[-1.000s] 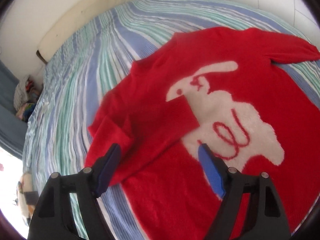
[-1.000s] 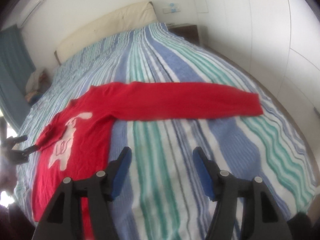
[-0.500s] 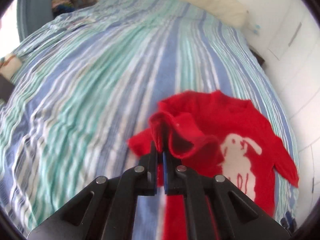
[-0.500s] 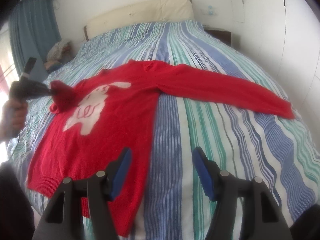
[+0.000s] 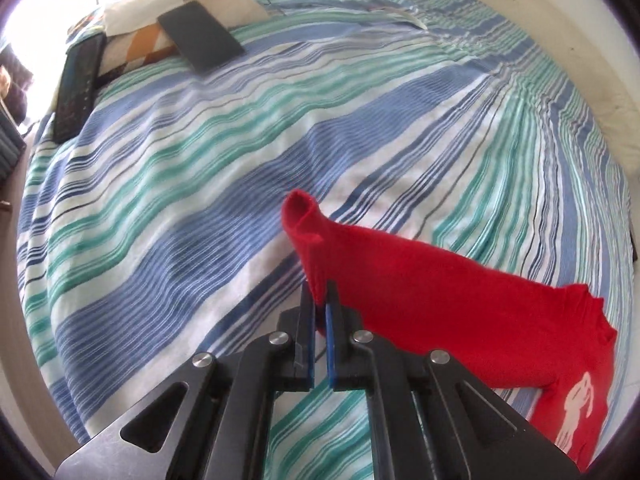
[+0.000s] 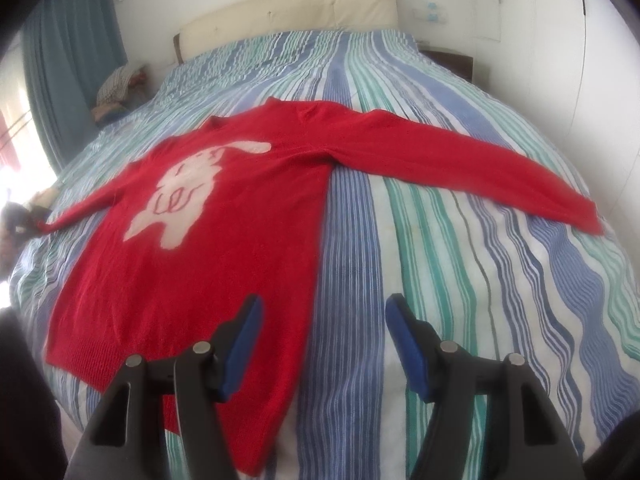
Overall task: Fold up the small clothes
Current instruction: 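Grasp the other sleeve cuff with the left gripper and pull it outward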
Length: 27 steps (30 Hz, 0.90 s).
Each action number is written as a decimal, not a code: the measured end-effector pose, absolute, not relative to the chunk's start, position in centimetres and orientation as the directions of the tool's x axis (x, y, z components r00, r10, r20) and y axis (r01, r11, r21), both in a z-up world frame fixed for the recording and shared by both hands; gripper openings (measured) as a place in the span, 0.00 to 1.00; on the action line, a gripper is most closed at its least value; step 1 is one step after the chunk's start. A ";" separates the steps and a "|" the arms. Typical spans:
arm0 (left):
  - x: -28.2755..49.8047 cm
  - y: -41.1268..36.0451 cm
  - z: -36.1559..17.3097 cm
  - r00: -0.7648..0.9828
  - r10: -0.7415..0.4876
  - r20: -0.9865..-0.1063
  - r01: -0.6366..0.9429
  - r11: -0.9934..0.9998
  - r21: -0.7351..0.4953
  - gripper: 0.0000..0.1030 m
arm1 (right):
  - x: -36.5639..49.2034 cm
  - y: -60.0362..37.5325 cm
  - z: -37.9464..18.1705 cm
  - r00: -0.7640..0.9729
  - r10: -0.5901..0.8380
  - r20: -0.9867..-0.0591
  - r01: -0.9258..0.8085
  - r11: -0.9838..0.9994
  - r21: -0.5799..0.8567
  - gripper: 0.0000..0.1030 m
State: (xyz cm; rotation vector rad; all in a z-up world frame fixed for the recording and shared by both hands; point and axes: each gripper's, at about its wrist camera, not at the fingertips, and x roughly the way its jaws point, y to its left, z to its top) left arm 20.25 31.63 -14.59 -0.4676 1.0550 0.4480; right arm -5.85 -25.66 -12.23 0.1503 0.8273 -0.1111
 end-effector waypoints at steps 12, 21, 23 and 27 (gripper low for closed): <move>19.4 33.9 -18.7 0.328 0.122 -0.937 -0.629 0.768 -0.120 0.02 | -5.9 -26.0 -12.6 0.666 -0.053 -0.744 0.173 0.981 0.085 0.61; 19.1 34.7 -19.2 0.350 0.080 -0.934 -0.624 0.763 -0.169 0.06 | -6.0 -26.0 -12.6 0.665 -0.057 -0.745 0.176 0.981 0.082 0.61; 18.6 35.2 -19.2 0.359 0.061 -0.931 -0.615 0.766 -0.186 0.06 | -6.0 -25.9 -12.5 0.665 -0.061 -0.744 0.179 0.981 0.079 0.61; 17.2 35.0 -17.5 0.388 0.079 -0.918 -0.585 0.791 -0.179 0.29 | -6.0 -25.6 -12.4 0.670 -0.064 -0.739 0.177 0.981 0.076 0.61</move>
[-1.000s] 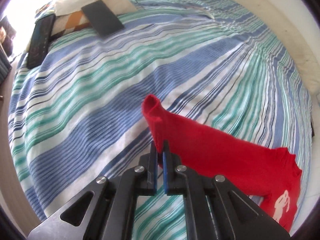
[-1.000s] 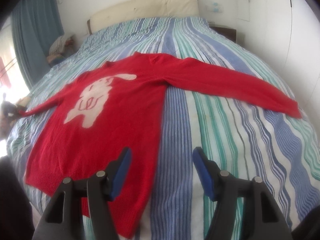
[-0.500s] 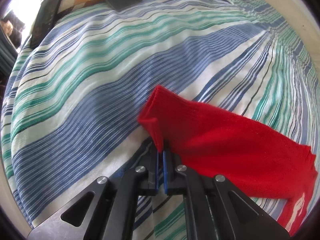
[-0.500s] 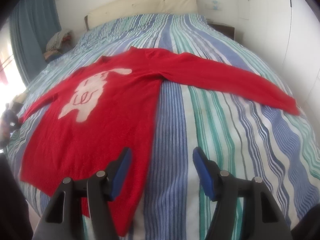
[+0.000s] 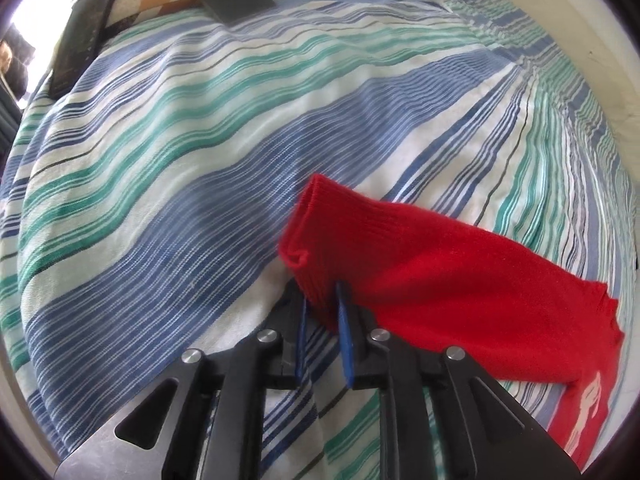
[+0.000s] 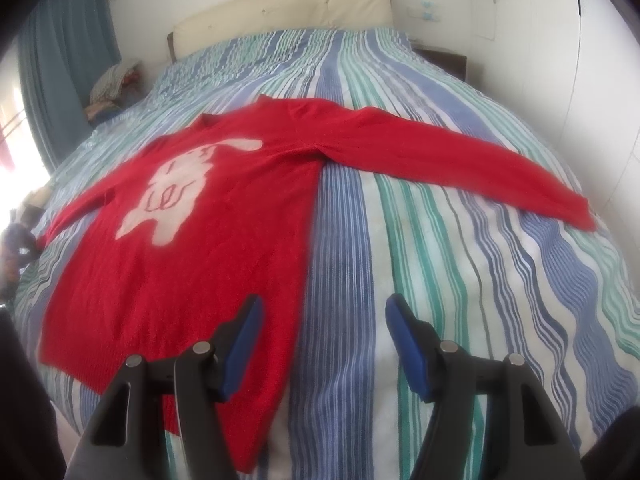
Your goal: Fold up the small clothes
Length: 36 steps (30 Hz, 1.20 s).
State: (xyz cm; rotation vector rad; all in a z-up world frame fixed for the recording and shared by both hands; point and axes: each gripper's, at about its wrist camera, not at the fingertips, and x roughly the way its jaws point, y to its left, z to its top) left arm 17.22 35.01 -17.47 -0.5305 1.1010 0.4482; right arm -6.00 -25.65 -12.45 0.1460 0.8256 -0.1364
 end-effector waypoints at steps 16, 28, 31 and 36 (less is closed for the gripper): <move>10.0 18.2 -0.3 0.710 0.191 -0.678 -0.254 0.967 0.006 0.93 | -6.0 -25.9 -12.0 0.692 -0.092 -0.716 0.207 0.975 0.075 0.78; 8.6 10.6 1.4 0.730 0.176 -0.660 -0.139 0.984 0.110 0.93 | -6.5 -26.1 -11.7 0.699 -0.104 -0.707 0.214 0.975 0.068 0.78; 8.3 9.3 1.8 0.734 0.164 -0.659 -0.110 0.986 0.124 0.93 | -6.5 -26.0 -11.6 0.700 -0.106 -0.706 0.211 0.976 0.062 0.78; 7.9 7.5 1.9 0.733 0.151 -0.663 -0.075 0.987 0.142 0.94 | -6.5 -26.0 -11.6 0.701 -0.108 -0.705 0.208 0.977 0.057 0.78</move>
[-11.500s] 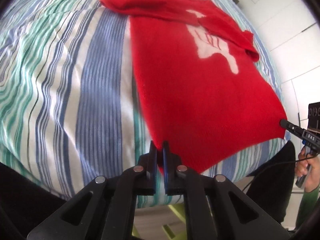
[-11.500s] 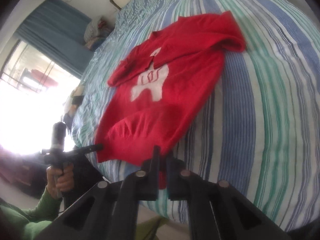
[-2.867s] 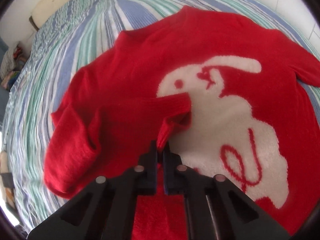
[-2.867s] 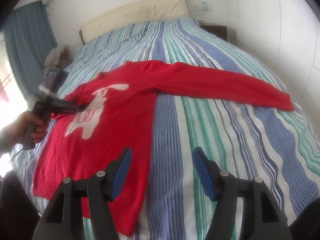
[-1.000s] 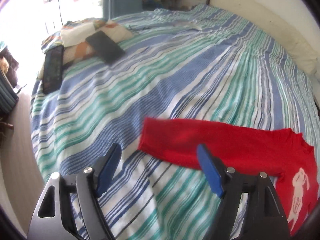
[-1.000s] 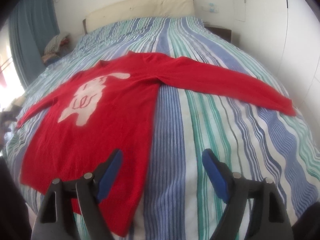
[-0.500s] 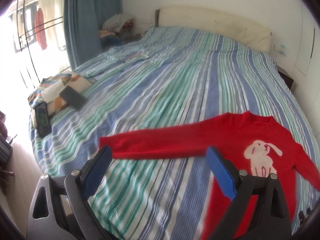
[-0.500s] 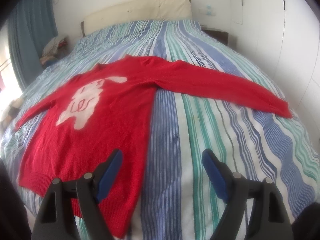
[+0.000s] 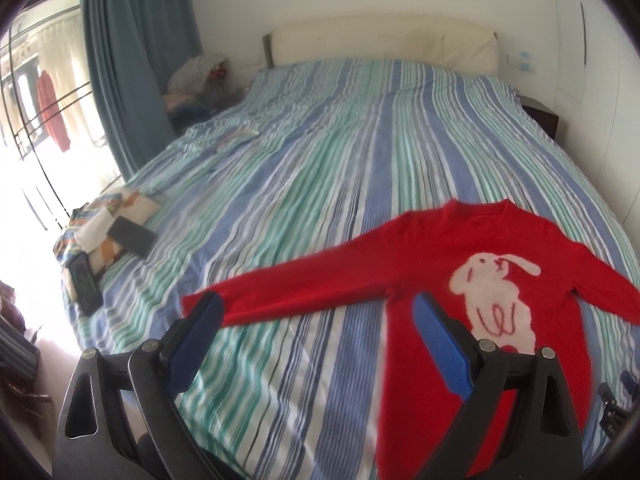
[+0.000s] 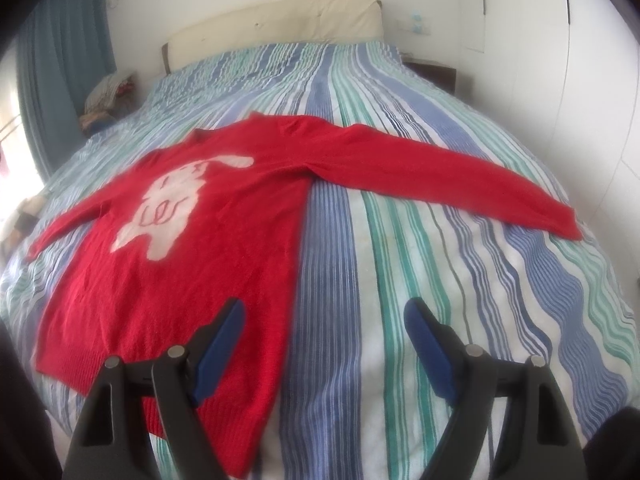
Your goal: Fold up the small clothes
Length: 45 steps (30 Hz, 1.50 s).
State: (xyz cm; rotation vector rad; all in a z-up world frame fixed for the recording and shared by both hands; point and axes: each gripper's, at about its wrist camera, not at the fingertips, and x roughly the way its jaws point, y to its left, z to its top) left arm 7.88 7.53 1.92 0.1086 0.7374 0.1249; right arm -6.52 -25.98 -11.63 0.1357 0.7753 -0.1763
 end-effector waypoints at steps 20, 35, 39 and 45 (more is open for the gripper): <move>6.8 4.8 0.7 0.718 0.147 -0.680 -0.013 0.980 0.198 0.95 | -6.0 -25.7 -11.4 0.677 -0.125 -0.725 0.209 0.978 0.026 0.78; 6.1 8.6 -7.0 0.570 0.203 -0.796 -0.099 0.979 0.178 0.95 | -5.2 -24.4 -3.3 0.545 -0.446 -0.710 0.327 0.893 -0.310 0.90; 6.0 9.1 -7.4 0.562 0.207 -0.801 -0.110 0.978 0.175 0.95 | -5.3 -24.3 -3.2 0.531 -0.462 -0.710 0.334 0.884 -0.326 0.90; 6.0 9.5 -7.9 0.551 0.218 -0.805 -0.118 0.976 0.183 0.95 | -5.3 -24.2 -3.1 0.523 -0.468 -0.713 0.336 0.881 -0.333 0.90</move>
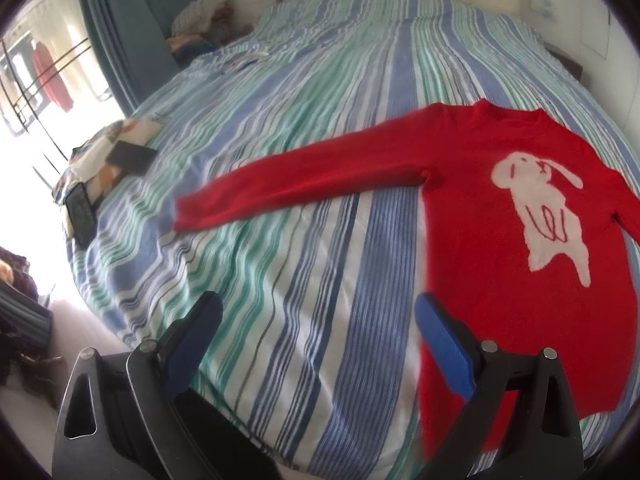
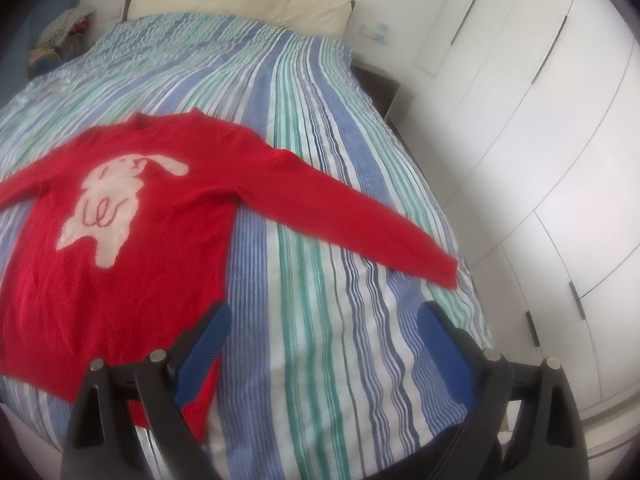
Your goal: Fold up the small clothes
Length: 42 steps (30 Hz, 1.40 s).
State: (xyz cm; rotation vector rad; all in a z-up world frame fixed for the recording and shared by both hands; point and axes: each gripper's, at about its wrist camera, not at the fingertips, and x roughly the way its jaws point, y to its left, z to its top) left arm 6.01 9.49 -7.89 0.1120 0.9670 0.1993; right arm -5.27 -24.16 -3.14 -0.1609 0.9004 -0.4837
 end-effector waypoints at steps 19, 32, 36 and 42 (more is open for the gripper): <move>6.6 10.0 -9.1 0.522 0.235 -0.820 -0.119 0.972 0.203 0.95 | -5.2 -24.9 -3.0 0.508 -0.491 -0.707 0.351 0.868 -0.351 0.90; 6.9 10.0 -9.8 0.509 0.248 -0.824 -0.118 0.969 0.218 0.95 | -5.1 -25.7 -3.2 0.491 -0.513 -0.704 0.368 0.855 -0.366 0.90; 6.9 10.0 -10.1 0.502 0.251 -0.828 -0.120 0.968 0.221 0.95 | -5.0 -25.9 -3.4 0.485 -0.517 -0.705 0.371 0.852 -0.369 0.90; 7.5 10.2 -10.9 0.485 0.255 -0.837 -0.119 0.967 0.226 0.95 | -4.8 -26.3 -4.1 0.475 -0.523 -0.707 0.373 0.848 -0.377 0.90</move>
